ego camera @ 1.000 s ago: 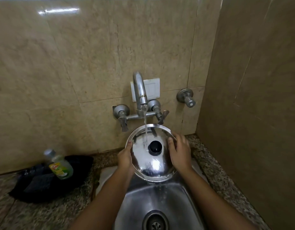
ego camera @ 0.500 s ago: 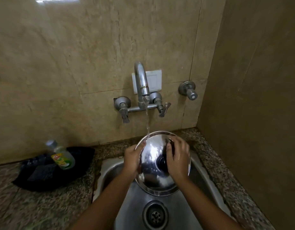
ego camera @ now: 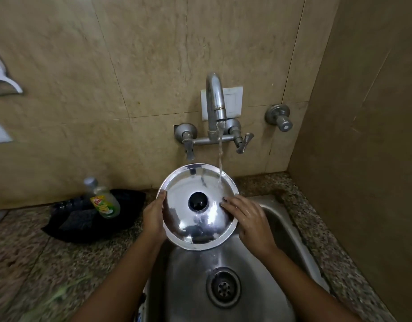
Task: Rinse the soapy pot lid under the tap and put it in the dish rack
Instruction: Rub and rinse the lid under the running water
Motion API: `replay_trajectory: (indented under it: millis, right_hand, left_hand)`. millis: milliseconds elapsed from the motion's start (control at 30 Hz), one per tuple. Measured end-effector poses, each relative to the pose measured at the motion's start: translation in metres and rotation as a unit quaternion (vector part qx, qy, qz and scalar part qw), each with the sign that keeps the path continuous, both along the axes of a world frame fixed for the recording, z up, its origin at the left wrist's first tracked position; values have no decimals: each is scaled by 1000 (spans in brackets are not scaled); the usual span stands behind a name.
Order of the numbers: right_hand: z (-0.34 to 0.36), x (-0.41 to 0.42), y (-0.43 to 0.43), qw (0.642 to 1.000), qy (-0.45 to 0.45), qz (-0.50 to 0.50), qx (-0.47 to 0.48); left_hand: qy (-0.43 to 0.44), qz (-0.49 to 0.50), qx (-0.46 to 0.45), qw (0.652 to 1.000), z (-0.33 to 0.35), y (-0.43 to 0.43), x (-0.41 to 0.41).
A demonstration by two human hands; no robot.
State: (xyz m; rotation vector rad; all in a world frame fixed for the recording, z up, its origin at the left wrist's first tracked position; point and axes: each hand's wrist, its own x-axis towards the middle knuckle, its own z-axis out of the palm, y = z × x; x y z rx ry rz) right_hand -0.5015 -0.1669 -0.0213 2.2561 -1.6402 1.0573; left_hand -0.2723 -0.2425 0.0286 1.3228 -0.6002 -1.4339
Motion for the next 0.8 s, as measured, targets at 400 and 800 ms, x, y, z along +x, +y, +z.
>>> replay_trajectory:
  millis: [400,800]
  right_hand:
    - [64,-3,-14,969,-229,55,70]
    - [22,-33,-30,773,-603,-86,176]
  left_hand:
    - [64,-280,140,948,-9,19,-9]
    - [-45,-301,-67,950,16,12,-43]
